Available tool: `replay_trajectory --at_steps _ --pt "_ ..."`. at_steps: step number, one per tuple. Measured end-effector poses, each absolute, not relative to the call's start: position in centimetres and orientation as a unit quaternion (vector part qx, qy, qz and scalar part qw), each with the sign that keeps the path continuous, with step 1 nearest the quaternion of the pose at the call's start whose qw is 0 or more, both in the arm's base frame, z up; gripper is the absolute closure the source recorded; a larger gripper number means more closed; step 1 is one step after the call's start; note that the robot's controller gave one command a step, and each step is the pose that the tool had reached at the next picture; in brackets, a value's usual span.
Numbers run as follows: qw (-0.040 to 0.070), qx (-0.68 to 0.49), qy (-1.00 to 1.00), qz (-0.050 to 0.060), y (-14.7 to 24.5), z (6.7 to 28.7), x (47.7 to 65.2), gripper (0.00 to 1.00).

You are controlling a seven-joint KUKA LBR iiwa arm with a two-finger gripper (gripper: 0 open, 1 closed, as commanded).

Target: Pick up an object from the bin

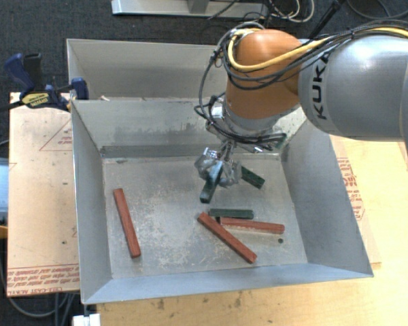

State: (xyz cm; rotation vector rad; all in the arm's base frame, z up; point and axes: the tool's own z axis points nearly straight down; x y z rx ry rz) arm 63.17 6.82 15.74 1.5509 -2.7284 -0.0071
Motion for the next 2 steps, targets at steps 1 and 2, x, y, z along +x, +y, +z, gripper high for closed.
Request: replay_trajectory --at_steps 1,2 --pt "0.003 0.489 -0.872 -0.003 10.0 13.1 54.9 1.0" --pt "-0.006 0.494 -0.869 0.0 13.7 25.6 55.3 1.0"
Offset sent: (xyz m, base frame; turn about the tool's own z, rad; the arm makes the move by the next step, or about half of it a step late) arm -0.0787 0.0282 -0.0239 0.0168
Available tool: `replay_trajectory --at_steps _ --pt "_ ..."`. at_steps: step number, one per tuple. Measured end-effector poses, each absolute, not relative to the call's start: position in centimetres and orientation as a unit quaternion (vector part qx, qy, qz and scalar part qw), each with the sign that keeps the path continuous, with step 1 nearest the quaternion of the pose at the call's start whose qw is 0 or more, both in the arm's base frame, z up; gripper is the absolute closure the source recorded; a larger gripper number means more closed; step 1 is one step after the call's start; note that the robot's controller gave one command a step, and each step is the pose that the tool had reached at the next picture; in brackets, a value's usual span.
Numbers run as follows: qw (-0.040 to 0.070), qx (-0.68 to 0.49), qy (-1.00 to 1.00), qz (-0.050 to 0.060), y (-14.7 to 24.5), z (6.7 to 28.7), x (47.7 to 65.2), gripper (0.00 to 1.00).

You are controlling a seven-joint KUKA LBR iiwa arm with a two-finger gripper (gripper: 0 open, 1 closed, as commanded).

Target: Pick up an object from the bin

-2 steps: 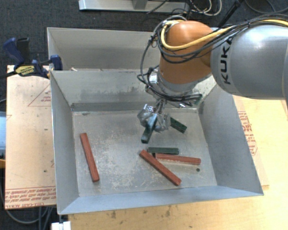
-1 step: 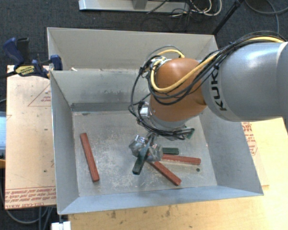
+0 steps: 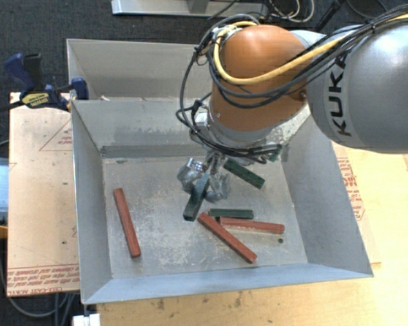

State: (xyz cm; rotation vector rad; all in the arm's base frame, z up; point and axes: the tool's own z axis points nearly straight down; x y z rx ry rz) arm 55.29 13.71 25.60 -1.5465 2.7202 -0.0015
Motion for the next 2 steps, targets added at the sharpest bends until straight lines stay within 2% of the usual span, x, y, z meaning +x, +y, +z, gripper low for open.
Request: replay_trajectory --at_steps 1,2 --pt "-0.002 -0.506 0.862 0.002 14.2 15.9 57.4 1.0" --pt "0.007 -0.507 0.862 -0.001 17.2 23.9 60.7 1.0"
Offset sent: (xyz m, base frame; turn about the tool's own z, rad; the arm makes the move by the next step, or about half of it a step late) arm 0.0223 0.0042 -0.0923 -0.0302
